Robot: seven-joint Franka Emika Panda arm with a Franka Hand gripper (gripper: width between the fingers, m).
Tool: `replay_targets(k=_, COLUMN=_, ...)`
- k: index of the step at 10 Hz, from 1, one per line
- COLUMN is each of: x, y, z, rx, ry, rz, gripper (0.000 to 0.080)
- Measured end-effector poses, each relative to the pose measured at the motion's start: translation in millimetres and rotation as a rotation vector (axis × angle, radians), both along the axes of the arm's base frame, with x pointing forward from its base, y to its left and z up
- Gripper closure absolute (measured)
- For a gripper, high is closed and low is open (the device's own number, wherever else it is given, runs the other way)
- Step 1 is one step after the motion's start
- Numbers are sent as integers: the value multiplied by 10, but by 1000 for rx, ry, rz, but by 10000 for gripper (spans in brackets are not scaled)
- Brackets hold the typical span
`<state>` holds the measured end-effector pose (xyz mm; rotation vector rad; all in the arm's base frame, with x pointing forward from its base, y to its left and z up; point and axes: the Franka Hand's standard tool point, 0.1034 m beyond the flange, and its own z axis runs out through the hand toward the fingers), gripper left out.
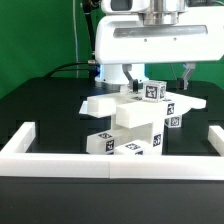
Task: Assemble chair
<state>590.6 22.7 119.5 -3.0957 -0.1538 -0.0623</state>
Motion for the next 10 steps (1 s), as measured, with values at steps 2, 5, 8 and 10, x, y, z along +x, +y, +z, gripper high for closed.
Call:
replay_targets(k=2, x=1, y=-15, z=1, rx=-11, ry=-6, rz=142, gripper=150)
replay_targets(k=5, x=1, y=-50, z=-2, rx=-24, ry=-13, rz=337, gripper=150)
replay_targets(k=8, x=0, y=-69, z=-4, rx=-38, ry=-14, rz=470, gripper=164)
replay_targets(k=10, x=0, y=-72, z=-5, rx=-38, ry=-14, rz=455, gripper=335)
